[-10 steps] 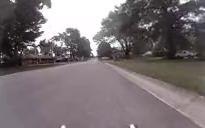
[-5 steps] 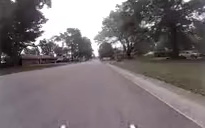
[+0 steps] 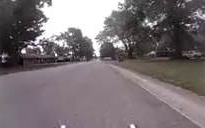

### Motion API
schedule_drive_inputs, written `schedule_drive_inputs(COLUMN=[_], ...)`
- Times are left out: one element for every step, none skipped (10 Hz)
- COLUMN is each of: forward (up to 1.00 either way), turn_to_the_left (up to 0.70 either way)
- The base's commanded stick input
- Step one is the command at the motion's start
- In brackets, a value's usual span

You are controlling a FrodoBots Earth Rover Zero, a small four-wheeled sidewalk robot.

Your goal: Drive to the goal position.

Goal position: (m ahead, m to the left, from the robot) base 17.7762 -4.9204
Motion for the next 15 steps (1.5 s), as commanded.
schedule_drive_inputs(forward=[1.00,1.00,1.00,1.00,1.00,1.00,1.00,1.00,1.00,1.00,1.00,1.00,1.00,1.00,1.00], turn_to_the_left=[0.00,0.00,0.00,0.00,-0.36,-0.05,0.00,0.00,0.00,0.00,0.00,0.00,0.00,0.00,0.00])
